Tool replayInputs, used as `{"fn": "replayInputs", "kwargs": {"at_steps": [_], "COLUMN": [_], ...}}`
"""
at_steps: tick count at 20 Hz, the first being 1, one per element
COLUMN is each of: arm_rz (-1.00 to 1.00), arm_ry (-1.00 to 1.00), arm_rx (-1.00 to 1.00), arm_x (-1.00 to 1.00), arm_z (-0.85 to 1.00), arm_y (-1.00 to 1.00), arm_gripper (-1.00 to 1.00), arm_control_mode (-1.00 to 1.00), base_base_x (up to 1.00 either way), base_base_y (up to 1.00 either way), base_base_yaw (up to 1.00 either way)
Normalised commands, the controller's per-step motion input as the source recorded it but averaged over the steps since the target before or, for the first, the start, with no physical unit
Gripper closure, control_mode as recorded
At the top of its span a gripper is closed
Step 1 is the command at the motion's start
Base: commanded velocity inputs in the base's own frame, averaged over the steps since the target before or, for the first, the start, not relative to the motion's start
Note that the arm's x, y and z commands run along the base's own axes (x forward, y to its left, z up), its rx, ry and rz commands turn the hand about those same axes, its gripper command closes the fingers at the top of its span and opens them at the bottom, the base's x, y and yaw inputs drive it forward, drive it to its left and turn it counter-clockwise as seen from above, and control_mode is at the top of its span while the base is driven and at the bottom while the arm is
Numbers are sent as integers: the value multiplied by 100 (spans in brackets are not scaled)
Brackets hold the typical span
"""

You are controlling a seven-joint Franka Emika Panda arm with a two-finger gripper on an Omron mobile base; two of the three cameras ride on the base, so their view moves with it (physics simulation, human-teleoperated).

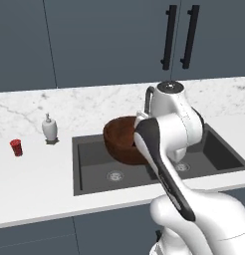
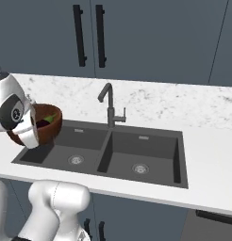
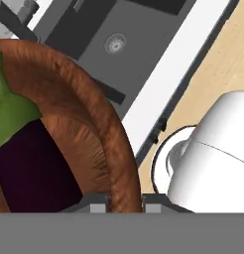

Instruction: Pick the eggplant from the sink and place it in the bowl. Then pick the bowl and place it in the microwave. Then close the microwave door and press the start button.

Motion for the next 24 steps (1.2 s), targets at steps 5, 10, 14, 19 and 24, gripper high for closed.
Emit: {"fn": "replayInputs", "kwargs": {"at_steps": [5, 10, 14, 19, 24], "arm_rz": [-30, -8, 0, 0, 0], "arm_ry": [0, -9, -6, -2, 0], "arm_rx": [0, 1, 2, 7, 4], "arm_x": [-32, -9, 0, -5, -2], "arm_z": [23, 20, 7, 16, 27], "arm_y": [-82, -55, -31, -41, -15], "arm_gripper": [100, 100, 100, 100, 100], "arm_control_mode": [-100, -100, -100, -100, -100], "base_base_x": [0, 0, 0, 0, 0], "base_base_y": [0, 0, 0, 0, 0], "base_base_yaw": [0, 0, 0, 0, 0]}}
